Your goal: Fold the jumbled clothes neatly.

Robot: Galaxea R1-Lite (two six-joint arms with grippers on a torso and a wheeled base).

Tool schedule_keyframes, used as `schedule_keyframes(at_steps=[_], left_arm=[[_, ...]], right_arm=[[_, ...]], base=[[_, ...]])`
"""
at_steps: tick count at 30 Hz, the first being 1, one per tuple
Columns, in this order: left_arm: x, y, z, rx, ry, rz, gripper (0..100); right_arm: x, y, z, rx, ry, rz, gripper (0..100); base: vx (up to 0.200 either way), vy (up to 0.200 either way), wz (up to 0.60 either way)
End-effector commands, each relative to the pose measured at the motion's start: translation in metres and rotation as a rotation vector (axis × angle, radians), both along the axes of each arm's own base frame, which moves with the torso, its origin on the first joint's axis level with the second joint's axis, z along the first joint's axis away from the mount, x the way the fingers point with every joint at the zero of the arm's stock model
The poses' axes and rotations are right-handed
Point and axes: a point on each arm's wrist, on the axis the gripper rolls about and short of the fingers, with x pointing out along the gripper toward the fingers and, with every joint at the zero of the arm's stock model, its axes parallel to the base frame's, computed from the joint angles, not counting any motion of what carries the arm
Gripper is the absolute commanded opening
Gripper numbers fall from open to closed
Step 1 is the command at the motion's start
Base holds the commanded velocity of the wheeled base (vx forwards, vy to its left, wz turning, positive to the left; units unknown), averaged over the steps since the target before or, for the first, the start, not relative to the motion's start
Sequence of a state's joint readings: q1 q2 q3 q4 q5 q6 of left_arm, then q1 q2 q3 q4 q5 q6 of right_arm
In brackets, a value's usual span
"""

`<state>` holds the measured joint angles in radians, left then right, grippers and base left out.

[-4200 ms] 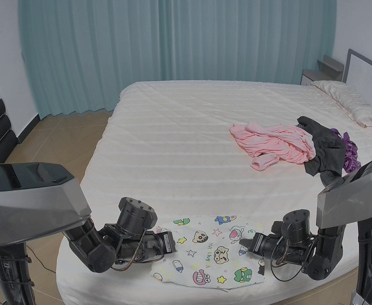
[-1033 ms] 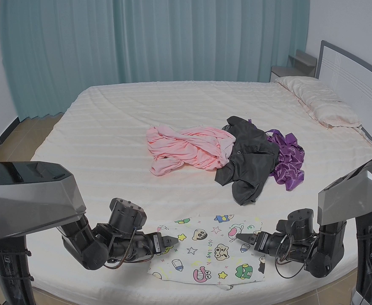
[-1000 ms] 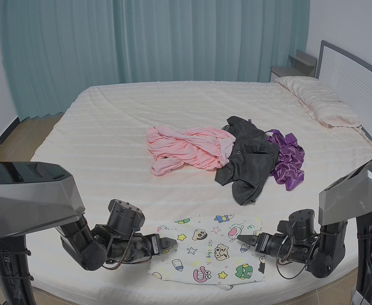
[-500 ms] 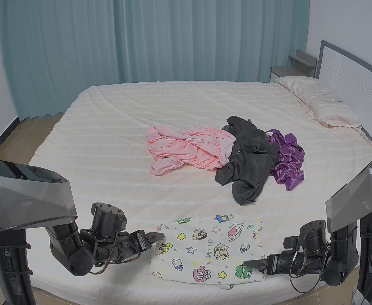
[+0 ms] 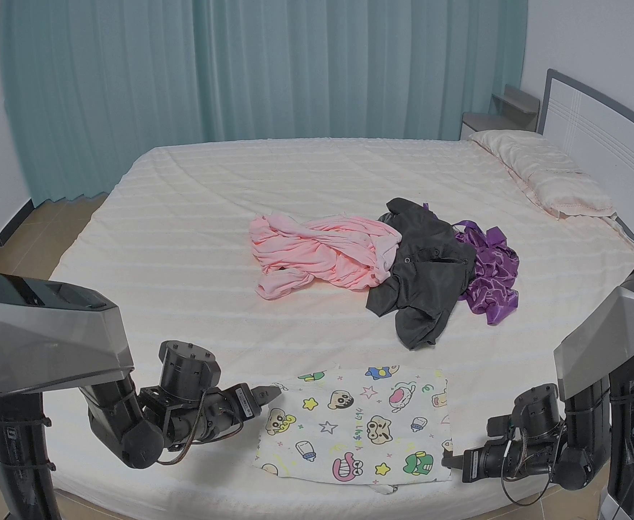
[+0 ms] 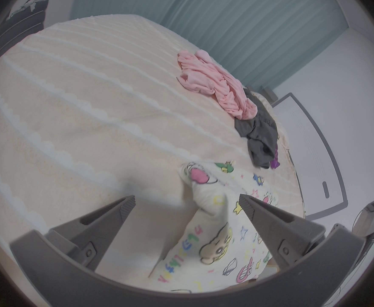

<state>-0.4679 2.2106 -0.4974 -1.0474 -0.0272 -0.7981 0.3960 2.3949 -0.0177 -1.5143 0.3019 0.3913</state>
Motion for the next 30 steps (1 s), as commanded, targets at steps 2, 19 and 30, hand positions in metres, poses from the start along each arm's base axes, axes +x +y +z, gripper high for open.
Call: schedule_keyframes(at_steps=[2,19,30], left_arm=[[0.011,-0.010,0.024,-0.077,-0.081,0.049,100],[-0.006,-0.056,0.027,-0.182,-0.051,0.019,100],[-0.011,-0.067,-0.016,-0.042,0.050,-0.045,100]], right_arm=[[-0.008,-0.005,-0.003,-0.051,0.041,0.031,0],[0.001,-0.005,-0.002,-0.027,-0.036,0.009,100],[0.044,-0.010,0.018,0.104,-0.187,-0.149,100]], base=[[0.000,0.000,0.00],[0.000,0.000,0.00],[0.000,0.000,0.00]])
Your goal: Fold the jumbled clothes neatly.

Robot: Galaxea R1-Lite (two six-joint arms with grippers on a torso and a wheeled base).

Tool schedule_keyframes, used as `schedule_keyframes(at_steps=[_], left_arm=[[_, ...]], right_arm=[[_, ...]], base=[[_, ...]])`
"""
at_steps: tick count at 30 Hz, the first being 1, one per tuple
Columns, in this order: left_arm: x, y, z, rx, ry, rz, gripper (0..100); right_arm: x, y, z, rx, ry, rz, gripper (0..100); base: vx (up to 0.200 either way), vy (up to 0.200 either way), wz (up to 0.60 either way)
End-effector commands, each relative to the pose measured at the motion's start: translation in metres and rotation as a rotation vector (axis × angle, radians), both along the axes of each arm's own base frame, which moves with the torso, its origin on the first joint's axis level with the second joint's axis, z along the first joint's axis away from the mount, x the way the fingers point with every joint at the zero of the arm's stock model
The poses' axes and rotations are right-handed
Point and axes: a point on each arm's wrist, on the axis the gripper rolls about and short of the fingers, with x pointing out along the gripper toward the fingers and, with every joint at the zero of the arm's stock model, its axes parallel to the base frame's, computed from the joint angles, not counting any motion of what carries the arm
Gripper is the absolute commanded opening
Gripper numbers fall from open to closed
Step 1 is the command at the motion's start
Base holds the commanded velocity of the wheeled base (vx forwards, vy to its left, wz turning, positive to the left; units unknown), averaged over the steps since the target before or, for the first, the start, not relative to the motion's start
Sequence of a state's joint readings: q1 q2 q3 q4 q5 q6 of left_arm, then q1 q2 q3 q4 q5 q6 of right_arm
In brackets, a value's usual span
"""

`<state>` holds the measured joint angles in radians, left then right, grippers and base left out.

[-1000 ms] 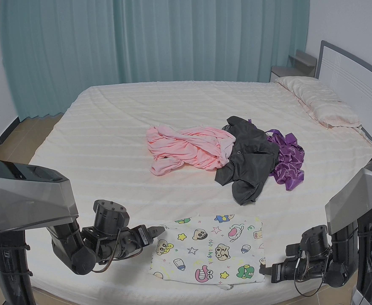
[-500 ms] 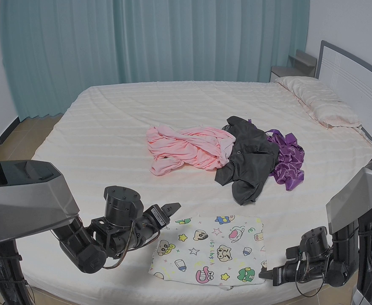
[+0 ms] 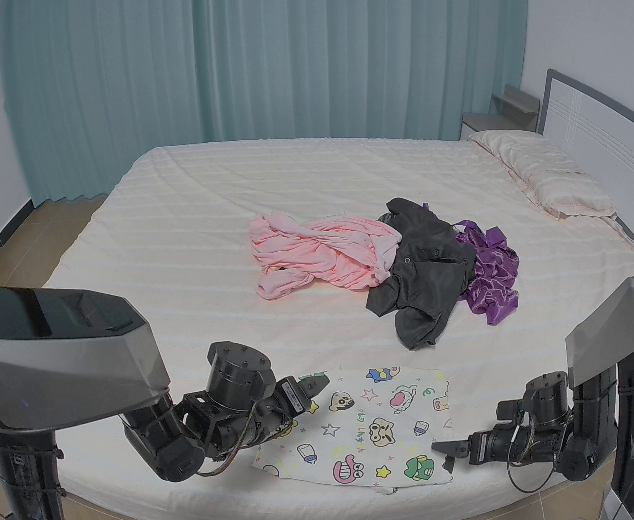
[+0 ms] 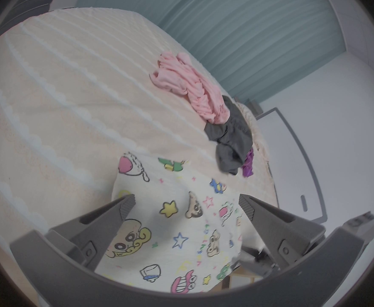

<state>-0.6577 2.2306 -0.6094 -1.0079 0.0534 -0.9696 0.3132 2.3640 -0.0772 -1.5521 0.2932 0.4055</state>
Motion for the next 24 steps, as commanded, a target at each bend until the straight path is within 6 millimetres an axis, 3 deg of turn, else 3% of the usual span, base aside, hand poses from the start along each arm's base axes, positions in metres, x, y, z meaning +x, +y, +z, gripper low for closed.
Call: schedule_keyframes(at_steps=[1,6,7,10,15,20,21,24], left_arm=[[0.000,-0.005,-0.025,0.084,0.060,-0.028,100],[0.002,-0.006,-0.025,0.101,0.068,-0.019,100],[0.000,-0.004,-0.025,0.103,0.073,-0.020,100],[-0.004,-0.001,-0.024,0.110,0.081,-0.017,100],[-0.012,0.012,0.013,0.060,0.016,0.013,100],[-0.012,0.022,0.031,0.027,-0.023,0.036,100],[-0.011,0.023,0.032,0.026,-0.025,0.041,100],[-0.008,0.025,0.030,0.029,-0.021,0.055,100]], right_arm=[[0.030,0.003,0.010,0.108,-0.087,-0.086,100],[0.052,0.006,0.008,0.147,-0.128,-0.117,100],[0.066,0.005,0.003,0.150,-0.143,-0.131,100],[0.082,0.005,-0.001,0.144,-0.127,-0.144,100],[0.099,0.011,-0.004,0.148,-0.116,-0.145,100],[0.107,0.020,-0.014,0.142,-0.097,-0.128,100],[0.109,0.021,-0.016,0.141,-0.093,-0.128,0],[0.110,0.020,-0.018,0.135,-0.082,-0.133,0]], base=[[0.000,0.000,0.00],[0.000,0.000,0.00],[0.000,0.000,0.00],[0.000,0.000,0.00],[0.000,0.000,0.00],[0.000,0.000,0.00],[0.000,0.000,0.00],[0.000,0.000,0.00]])
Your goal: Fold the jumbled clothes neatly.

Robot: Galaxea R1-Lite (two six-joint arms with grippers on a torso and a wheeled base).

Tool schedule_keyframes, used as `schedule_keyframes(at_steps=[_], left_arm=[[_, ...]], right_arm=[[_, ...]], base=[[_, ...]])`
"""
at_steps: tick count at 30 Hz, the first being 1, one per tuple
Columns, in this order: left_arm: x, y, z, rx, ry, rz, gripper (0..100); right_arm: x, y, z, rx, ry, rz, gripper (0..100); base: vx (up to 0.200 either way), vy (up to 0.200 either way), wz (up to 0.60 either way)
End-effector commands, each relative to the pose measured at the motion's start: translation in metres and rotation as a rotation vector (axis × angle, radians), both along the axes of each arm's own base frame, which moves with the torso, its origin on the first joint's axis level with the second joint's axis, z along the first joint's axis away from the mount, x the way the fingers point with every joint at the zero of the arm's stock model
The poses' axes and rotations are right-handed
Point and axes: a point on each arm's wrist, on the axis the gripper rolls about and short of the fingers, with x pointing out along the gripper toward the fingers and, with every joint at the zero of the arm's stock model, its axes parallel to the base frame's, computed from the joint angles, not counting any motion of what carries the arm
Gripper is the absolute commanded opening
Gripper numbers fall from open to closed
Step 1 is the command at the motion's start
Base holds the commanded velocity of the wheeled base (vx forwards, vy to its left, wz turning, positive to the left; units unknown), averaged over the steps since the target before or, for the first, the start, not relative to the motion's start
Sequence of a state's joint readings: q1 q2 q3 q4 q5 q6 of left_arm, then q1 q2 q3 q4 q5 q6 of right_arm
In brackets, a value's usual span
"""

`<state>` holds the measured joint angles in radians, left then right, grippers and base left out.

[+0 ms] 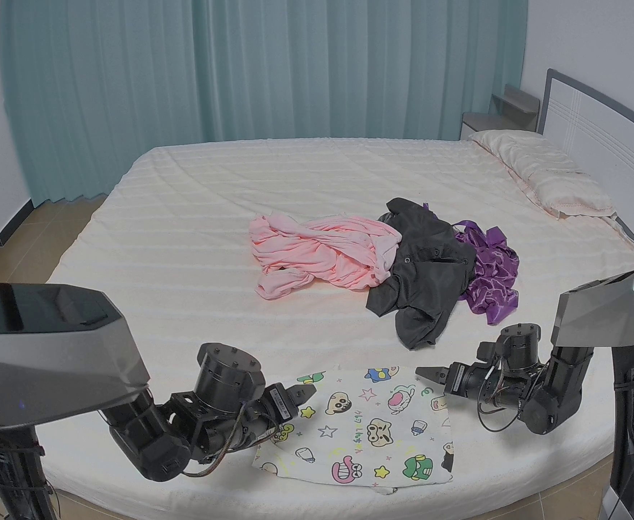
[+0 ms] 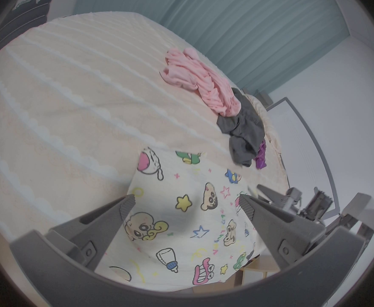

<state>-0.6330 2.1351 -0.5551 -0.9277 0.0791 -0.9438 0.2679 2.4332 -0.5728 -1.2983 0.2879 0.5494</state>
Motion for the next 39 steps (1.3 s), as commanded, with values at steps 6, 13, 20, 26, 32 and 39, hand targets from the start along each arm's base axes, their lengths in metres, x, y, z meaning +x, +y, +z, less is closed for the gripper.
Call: schedule_keyframes(at_steps=[6,13,20,26,32,39], left_arm=[[0.005,0.008,0.011,-0.022,-0.030,0.031,100],[0.005,0.009,0.003,-0.005,-0.008,0.034,100],[0.005,0.009,0.002,0.000,-0.010,0.038,100],[0.015,0.020,0.010,-0.015,-0.042,0.082,100],[0.024,0.063,0.055,-0.073,-0.165,0.220,100],[0.008,0.139,0.104,0.011,-0.354,0.471,100]], right_arm=[[0.018,-0.006,-0.012,0.000,-0.005,-0.036,0],[0.029,-0.012,-0.008,-0.015,-0.047,-0.107,0],[0.024,-0.011,-0.009,-0.009,-0.025,-0.112,0],[0.021,-0.024,-0.002,-0.008,-0.029,-0.157,100],[0.001,-0.069,0.060,-0.019,-0.155,-0.345,100],[-0.068,-0.097,0.133,0.012,-0.371,-0.442,100]], base=[[0.000,0.000,0.00],[0.000,0.000,0.00],[0.000,0.000,0.00],[0.000,0.000,0.00],[0.000,0.000,0.00],[0.000,0.000,0.00]])
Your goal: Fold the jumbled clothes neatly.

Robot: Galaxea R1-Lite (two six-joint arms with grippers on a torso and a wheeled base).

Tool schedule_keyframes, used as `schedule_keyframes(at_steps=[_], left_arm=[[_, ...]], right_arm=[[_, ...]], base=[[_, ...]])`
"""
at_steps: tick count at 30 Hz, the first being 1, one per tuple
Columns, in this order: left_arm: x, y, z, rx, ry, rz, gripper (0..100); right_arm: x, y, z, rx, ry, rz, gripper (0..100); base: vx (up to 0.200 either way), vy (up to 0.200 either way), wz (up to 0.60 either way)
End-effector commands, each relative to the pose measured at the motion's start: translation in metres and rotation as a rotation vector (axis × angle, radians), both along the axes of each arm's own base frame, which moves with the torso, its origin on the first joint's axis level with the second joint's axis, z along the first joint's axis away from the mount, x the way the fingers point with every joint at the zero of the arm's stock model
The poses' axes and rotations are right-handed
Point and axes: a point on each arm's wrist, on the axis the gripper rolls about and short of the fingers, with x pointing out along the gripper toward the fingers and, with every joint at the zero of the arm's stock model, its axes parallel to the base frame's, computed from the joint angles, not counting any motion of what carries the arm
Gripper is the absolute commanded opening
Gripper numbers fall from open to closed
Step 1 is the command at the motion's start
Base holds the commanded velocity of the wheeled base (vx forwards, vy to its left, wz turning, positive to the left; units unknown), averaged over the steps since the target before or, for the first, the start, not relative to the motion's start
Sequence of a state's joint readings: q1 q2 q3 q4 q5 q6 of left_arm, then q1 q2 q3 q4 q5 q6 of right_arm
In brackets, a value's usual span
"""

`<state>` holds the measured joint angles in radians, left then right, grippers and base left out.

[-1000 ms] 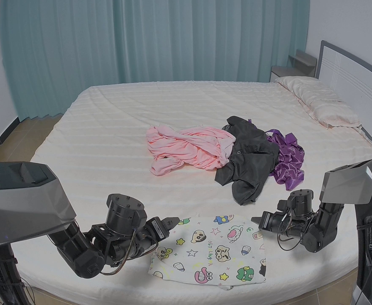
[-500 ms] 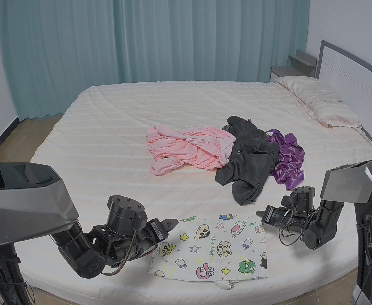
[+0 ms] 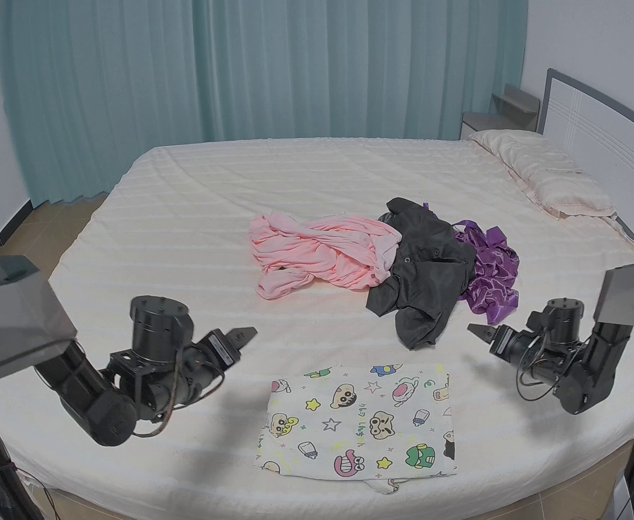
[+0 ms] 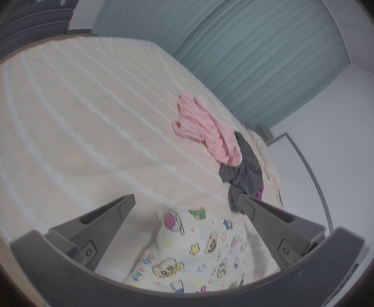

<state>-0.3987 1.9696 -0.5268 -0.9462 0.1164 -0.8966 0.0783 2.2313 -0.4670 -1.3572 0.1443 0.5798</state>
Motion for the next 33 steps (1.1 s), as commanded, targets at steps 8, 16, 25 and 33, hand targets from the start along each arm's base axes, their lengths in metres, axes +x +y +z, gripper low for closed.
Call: schedule_keyframes(at_steps=[8,16,25,33], left_arm=[[-0.111,0.105,0.106,0.085,-0.418,0.328,100],[-0.214,0.115,0.114,0.186,-0.610,0.351,100],[-0.293,0.123,0.084,0.456,-0.633,0.403,100],[-0.312,0.122,0.062,0.653,-0.573,0.475,100]], right_arm=[[-0.155,-0.029,0.128,-0.008,-0.456,-0.113,100],[-0.234,-0.029,0.148,-0.097,-0.550,-0.146,100],[-0.319,-0.025,0.112,-0.279,-0.409,-0.100,100],[-0.344,-0.025,0.089,-0.443,-0.325,-0.129,100]], base=[[0.000,0.000,0.00],[0.000,0.000,0.00],[0.000,0.000,0.00],[0.000,0.000,0.00]])
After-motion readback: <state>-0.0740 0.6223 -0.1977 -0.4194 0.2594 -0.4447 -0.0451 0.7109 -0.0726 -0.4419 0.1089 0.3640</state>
